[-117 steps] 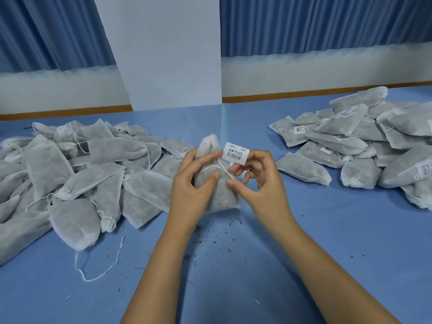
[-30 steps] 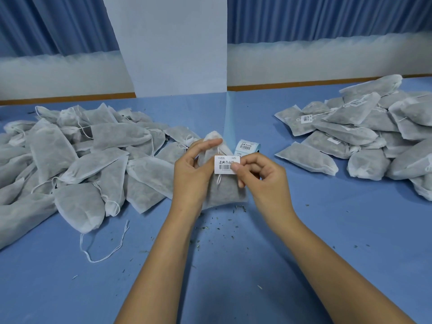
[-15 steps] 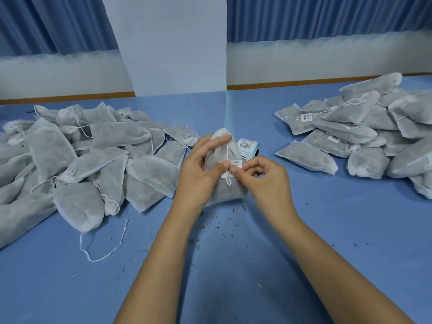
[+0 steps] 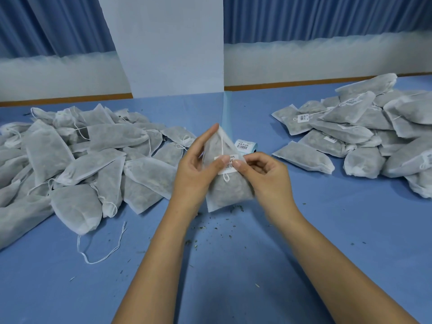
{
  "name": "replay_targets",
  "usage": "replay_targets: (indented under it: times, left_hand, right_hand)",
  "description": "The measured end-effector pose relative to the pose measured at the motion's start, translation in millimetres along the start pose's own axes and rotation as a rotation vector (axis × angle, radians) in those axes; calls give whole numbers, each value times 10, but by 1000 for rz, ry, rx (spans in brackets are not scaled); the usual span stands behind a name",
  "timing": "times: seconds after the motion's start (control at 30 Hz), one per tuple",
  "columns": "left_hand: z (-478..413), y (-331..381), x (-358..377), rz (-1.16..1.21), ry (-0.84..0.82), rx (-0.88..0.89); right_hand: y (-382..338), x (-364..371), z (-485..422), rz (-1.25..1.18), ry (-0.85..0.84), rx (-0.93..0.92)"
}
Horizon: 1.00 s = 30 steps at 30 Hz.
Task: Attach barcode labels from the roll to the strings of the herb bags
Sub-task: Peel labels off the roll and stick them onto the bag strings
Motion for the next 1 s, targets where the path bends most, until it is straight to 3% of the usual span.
replay_targets:
  times: [0.1,0.33,0.5,0.6,0.77,1.0]
  left_hand:
    - [-3,-22,6,-112,-62,-48]
    - [3,-26,53,-86,-75,-80]
    - [-5,-83,80,-56,84,-90]
    - [-9,-72,140,-78,167,-124]
    - [-93,-2,326,-184,141,-215]
    - [-292,-20,949,-125,175,-267]
  right_hand:
    - [-3,-17,-6,-12,52,-20]
    - [-14,-49,-22,73,53,-4]
    - [-1,-74,-37,-13,23,12]
    - [-62,-106,-16,60,-3,1]
    - [-168,-268,126,125,101,-9]
    - [-330,-835,408,231,-94,254]
Point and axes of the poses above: each hand's wrist, its own z-axis away from the middle knuckle, its own x-axis out of the palm, y = z × x, the point moved 1 cm from there along -z, towards the middle knuckle, and after that the axes turned 11 degrees about -y, right-handed, at the moved point
